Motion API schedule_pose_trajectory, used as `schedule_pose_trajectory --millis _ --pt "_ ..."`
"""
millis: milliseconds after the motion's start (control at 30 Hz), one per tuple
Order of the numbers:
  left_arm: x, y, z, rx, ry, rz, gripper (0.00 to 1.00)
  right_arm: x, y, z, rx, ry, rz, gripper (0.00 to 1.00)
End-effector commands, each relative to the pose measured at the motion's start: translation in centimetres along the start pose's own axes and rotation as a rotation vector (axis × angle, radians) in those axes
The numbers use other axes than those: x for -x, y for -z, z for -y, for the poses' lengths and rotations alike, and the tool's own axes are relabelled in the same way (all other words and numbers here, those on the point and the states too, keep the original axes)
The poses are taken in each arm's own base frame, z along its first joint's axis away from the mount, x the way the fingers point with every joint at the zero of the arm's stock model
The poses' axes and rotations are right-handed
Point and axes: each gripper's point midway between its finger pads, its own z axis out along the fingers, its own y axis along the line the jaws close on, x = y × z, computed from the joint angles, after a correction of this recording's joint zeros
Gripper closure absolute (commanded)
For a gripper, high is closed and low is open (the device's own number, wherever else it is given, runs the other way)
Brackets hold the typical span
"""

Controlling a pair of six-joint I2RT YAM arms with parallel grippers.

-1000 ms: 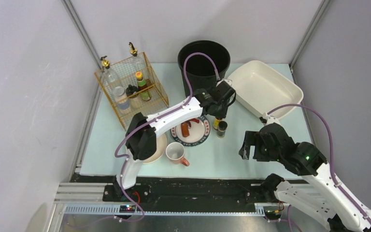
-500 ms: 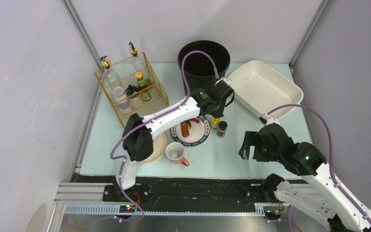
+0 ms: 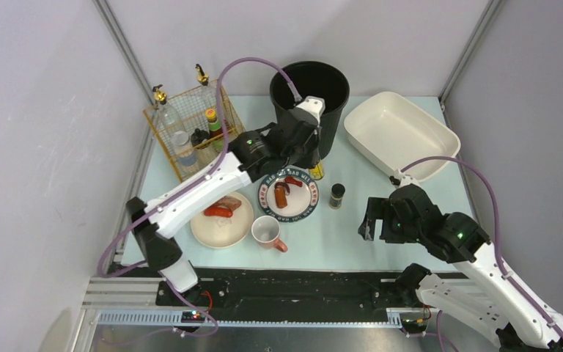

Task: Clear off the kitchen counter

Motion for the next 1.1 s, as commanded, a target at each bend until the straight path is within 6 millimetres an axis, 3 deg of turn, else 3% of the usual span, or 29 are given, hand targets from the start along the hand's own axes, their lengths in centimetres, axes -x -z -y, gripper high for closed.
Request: schedule_pose_trajectory --millis 0,167,467,700,833,1067 --pt "2.9 3.7 -2.4 0.035 0.006 0.118 1.0 0.5 -0.1 -0.8 0.035 -0.005 0.016 0.09" --pt "2.7 4.5 -6.8 0.128 0.042 0.127 1.0 0.5 -0.3 -1.0 0.032 -0.003 0.005 0.09" --pt "3.6 6.9 -16.6 0.325 0.148 0.181 1.0 0.3 -0.9 -1.3 0.03 -0.01 -0.006 0.09" --pt "4.6 9.5 -22.3 0.43 0.227 0.233 1.0 0.1 -1.4 -2.0 0.037 -0.01 -0.017 0.09" --pt "3.8 10.2 -25.4 0.506 0.27 0.231 1.0 0.0 -1.6 -2.5 0.046 -0.006 -0.021 0.09" --pt "0.4 9.2 -29.7 0.61 0.356 0.157 1.0 -0.1 -1.8 -2.8 0.044 -0.003 -0.03 0.09"
